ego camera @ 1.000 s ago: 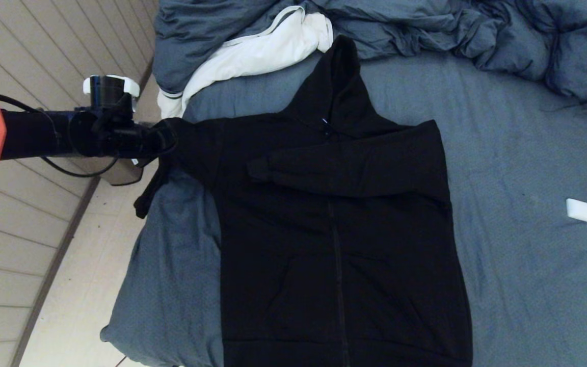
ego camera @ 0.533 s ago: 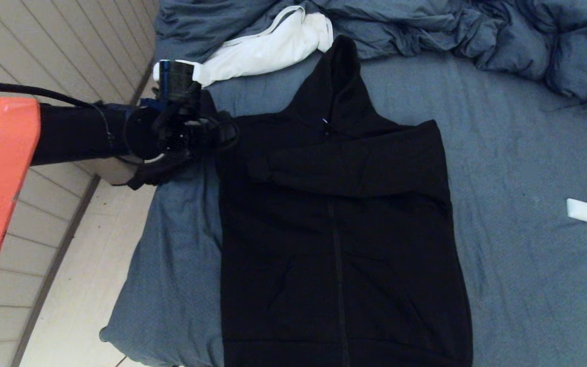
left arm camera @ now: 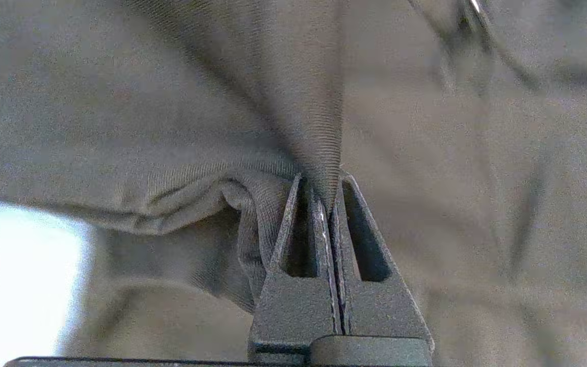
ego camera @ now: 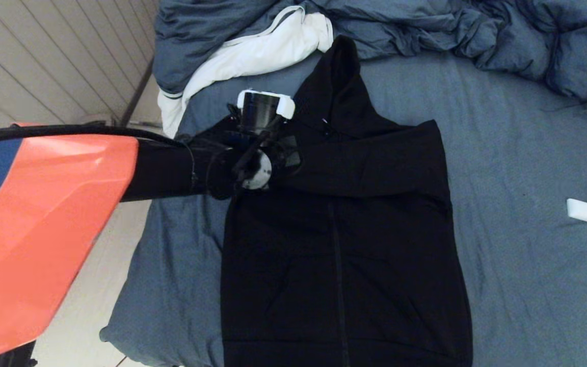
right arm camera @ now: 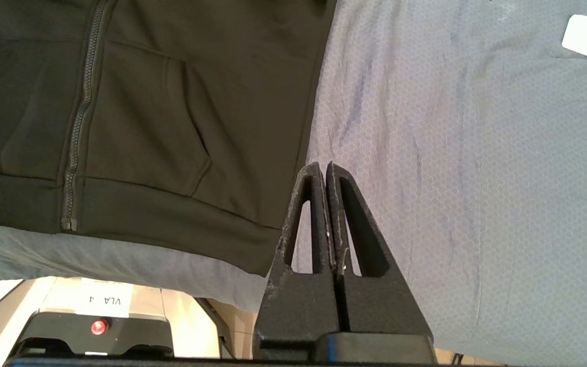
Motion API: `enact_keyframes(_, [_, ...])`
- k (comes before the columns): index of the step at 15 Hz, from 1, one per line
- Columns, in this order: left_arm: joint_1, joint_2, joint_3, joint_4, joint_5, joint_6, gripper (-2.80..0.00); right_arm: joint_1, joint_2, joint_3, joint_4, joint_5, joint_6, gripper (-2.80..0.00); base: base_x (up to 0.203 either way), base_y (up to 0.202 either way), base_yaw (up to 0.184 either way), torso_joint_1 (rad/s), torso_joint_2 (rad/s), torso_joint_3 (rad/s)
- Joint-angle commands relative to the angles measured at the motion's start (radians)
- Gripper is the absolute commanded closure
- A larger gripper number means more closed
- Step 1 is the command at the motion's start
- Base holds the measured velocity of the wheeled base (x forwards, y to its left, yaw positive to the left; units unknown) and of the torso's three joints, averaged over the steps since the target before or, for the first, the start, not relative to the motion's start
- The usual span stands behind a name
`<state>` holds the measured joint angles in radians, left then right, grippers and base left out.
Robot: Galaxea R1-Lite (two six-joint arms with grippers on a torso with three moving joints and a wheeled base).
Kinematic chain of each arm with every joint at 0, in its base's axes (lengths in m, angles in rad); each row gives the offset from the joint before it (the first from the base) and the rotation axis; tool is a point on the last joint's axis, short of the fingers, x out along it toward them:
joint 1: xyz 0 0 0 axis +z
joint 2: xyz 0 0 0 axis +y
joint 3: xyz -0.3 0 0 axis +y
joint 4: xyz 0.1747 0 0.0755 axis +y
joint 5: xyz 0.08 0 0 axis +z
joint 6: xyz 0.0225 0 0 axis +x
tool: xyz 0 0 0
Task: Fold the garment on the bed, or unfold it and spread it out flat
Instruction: Fold the black sweatshirt
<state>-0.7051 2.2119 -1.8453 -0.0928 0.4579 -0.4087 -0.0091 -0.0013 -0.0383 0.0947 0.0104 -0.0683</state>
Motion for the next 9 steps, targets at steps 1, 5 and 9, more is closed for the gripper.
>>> enact_keyframes(1, [-0.052, 0.053, 0.012, -0.005, 0.024, -0.003, 0.00, 0.000, 0.001, 0.000, 0.000, 0.000, -0.001, 0.00, 0.000, 0.000, 0.000, 0.000, 0.00, 0.000])
enact_keyframes(5, [-0.072, 0.134, 0.018, -0.032, 0.034, -0.010, 0.00, 0.000, 0.001, 0.000, 0.000, 0.000, -0.001, 0.00, 0.000, 0.000, 0.000, 0.000, 0.00, 0.000])
enact_keyframes(9, [-0.075, 0.179, -0.005, -0.035, 0.038, -0.009, 0.00, 0.000, 0.001, 0.000, 0.000, 0.000, -0.001, 0.00, 0.000, 0.000, 0.000, 0.000, 0.00, 0.000])
